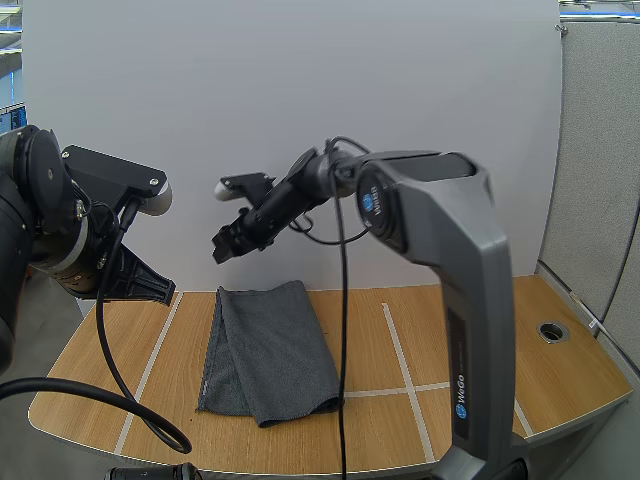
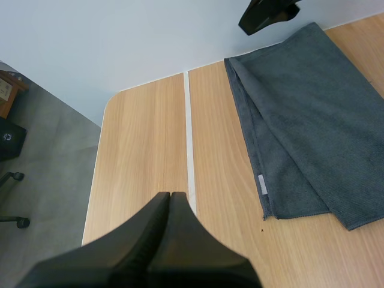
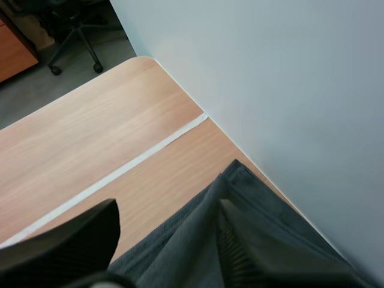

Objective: Fold the towel

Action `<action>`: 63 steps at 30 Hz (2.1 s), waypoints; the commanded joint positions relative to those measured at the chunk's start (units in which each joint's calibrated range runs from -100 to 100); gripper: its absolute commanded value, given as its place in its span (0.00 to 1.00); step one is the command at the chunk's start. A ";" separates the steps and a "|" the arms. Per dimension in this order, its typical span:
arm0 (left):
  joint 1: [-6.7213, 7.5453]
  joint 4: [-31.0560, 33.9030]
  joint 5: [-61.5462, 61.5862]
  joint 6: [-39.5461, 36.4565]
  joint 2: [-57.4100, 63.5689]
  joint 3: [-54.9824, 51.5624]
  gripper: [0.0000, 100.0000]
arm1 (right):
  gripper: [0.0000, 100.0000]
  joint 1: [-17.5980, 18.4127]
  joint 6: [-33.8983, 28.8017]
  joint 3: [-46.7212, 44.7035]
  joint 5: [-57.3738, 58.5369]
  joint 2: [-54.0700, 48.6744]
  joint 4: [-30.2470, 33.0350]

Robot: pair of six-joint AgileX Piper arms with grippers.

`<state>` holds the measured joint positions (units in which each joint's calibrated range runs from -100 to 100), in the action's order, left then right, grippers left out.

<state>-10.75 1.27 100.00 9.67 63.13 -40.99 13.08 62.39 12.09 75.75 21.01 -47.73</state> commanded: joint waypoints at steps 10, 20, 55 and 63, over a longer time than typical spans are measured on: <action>-0.07 -0.18 0.00 -0.21 -0.16 -0.17 0.00 | 0.00 -1.71 0.42 -26.83 5.61 -34.64 7.27; -0.07 0.62 0.00 0.61 -0.16 -0.17 0.00 | 0.00 -1.71 -3.98 -43.28 7.03 -58.56 13.38; -0.07 -25.69 0.00 21.91 -4.65 -24.16 0.00 | 0.00 0.58 -20.74 -51.88 24.25 -110.36 25.37; -0.07 -27.28 0.00 23.84 -16.16 -24.16 0.15 | 0.00 2.05 -23.10 -51.88 24.25 -112.41 26.31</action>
<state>-10.81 -23.18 100.00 31.33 56.91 -64.87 14.49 40.85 -39.58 100.00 -89.85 -22.54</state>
